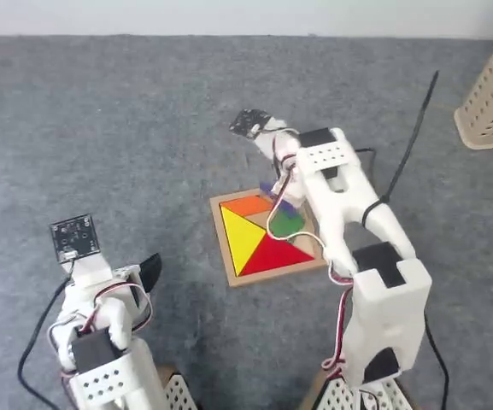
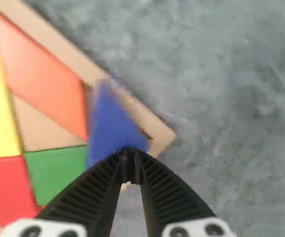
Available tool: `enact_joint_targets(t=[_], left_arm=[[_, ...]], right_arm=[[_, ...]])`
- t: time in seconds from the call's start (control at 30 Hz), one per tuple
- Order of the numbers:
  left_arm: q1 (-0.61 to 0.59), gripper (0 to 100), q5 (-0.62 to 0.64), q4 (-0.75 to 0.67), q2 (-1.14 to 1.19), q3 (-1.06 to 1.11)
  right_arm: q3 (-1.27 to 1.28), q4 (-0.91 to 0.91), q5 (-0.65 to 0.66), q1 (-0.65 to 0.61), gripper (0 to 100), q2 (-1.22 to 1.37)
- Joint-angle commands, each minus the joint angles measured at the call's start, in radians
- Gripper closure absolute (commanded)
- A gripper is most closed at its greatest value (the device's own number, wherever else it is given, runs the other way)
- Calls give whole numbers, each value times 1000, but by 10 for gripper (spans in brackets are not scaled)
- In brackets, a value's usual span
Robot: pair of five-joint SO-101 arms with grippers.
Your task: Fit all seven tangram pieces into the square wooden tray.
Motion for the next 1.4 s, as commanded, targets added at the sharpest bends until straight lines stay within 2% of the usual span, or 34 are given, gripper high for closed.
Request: enact_joint_targets(t=[0.0,0.07,0.27,0.4,0.47,0.6,0.9,0.97,1.1,1.3,1.37], left_arm=[[2,646,-2,-2,-12,-13],[2,646,-2,-2,-12,-13],[2,646,-2,-2,-12,-13],[2,646,-2,-2,-12,-13],[2,646,-2,-2,-12,-13],[2,646,-2,-2,-12,-13],[2,646,-2,-2,-12,-13],[2,646,-2,-2,-12,-13],[2,646,-2,-2,-12,-13],[2,646,-2,-2,-12,-13],[2,646,-2,-2,-12,-13]], right_arm=[[-92,12,14,13,991,-13],[-97,12,-6,-1,991,-15],[-100,13,-172,-7,991,-25],[-78,93,-288,65,991,-136],[-38,143,-305,102,991,-217],[129,213,-331,162,991,-378],[592,216,-331,348,991,-631],[624,208,-293,398,991,-665],[644,268,25,456,990,-702],[652,360,61,427,972,-699],[652,383,172,392,930,-691]])
